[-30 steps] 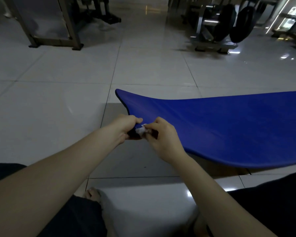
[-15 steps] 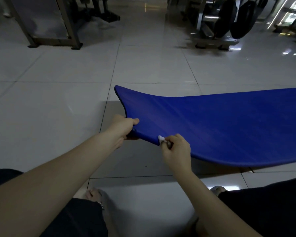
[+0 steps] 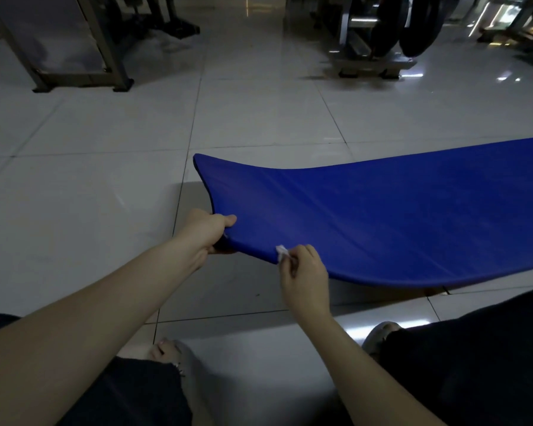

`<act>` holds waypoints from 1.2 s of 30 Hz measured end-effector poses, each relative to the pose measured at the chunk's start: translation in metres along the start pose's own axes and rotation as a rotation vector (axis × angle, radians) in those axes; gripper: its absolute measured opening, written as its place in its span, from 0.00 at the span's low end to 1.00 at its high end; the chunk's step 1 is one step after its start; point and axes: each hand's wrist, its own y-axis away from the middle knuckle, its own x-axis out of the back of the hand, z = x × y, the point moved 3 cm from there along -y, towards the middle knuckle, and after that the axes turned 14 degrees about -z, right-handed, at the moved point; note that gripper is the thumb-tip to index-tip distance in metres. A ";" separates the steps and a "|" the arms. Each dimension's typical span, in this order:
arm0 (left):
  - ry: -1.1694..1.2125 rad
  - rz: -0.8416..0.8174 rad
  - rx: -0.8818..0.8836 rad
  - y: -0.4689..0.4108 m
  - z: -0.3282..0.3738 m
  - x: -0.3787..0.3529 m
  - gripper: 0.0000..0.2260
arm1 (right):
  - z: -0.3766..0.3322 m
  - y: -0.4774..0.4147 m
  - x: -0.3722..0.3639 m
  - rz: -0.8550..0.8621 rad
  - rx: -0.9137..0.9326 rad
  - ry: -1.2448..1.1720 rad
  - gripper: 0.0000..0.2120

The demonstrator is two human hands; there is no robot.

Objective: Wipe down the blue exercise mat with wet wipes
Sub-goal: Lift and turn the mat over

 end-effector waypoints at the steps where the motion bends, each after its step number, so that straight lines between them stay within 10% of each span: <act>1: 0.003 -0.007 0.000 0.001 -0.001 -0.001 0.05 | 0.012 0.002 0.003 0.008 -0.078 -0.027 0.14; 11: -0.043 0.009 -0.025 0.006 -0.012 -0.007 0.07 | -0.084 -0.007 -0.031 -0.101 0.102 -0.211 0.15; 21: -0.041 -0.025 0.031 0.004 0.001 -0.004 0.12 | 0.062 0.000 0.002 0.019 -0.314 -0.078 0.17; 30: -0.064 0.010 0.073 0.005 -0.013 -0.004 0.09 | -0.071 -0.016 -0.042 -0.163 0.117 -0.052 0.15; 36: -0.069 0.004 0.097 -0.008 -0.015 0.007 0.11 | 0.026 -0.010 -0.030 -0.061 -0.136 0.028 0.20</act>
